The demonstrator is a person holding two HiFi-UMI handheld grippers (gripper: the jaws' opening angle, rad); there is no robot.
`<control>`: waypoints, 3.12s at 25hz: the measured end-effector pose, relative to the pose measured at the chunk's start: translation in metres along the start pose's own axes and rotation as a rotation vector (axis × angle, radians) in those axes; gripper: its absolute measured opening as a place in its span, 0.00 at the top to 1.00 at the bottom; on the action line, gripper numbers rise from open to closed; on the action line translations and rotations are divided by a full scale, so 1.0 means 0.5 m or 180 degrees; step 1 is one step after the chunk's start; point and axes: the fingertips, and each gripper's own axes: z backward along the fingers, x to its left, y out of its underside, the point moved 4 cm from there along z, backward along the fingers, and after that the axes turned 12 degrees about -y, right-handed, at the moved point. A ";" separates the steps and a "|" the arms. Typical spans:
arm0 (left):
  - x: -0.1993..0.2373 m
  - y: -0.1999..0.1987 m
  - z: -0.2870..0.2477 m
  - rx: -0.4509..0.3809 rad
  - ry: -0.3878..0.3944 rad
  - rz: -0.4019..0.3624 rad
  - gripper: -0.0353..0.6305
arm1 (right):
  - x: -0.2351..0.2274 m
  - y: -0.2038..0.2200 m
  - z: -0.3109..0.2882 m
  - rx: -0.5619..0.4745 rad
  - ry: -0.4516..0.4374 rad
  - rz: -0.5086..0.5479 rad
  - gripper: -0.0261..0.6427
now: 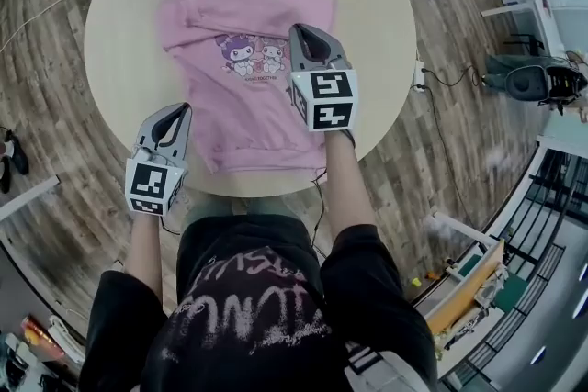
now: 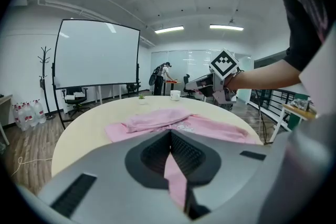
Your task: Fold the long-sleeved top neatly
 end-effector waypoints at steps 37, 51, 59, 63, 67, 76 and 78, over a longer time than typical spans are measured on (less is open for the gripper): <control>-0.243 0.123 0.158 0.0781 -0.0051 -0.1769 0.93 | 0.129 0.351 0.409 0.0732 -0.0650 0.0824 0.95; -0.251 0.220 0.134 0.1081 0.0186 -0.2411 0.88 | 0.206 0.496 0.388 0.1518 -0.0904 0.1787 0.68; -0.264 0.244 0.110 0.1203 0.0287 -0.2803 0.73 | 0.208 0.526 0.352 0.1731 -0.1035 0.2248 0.64; -0.265 0.251 0.095 0.1281 0.0338 -0.2875 0.72 | 0.198 0.528 0.336 0.1785 -0.1101 0.2299 0.64; -0.263 0.256 0.085 0.1342 0.0405 -0.2892 0.71 | 0.193 0.530 0.322 0.1864 -0.1220 0.2439 0.64; -0.258 0.266 0.067 0.1458 0.0590 -0.2899 0.70 | 0.194 0.534 0.314 0.1969 -0.1551 0.2352 0.68; -0.258 0.267 0.065 0.1492 0.0669 -0.2852 0.70 | 0.194 0.536 0.313 0.2013 -0.1656 0.2295 0.69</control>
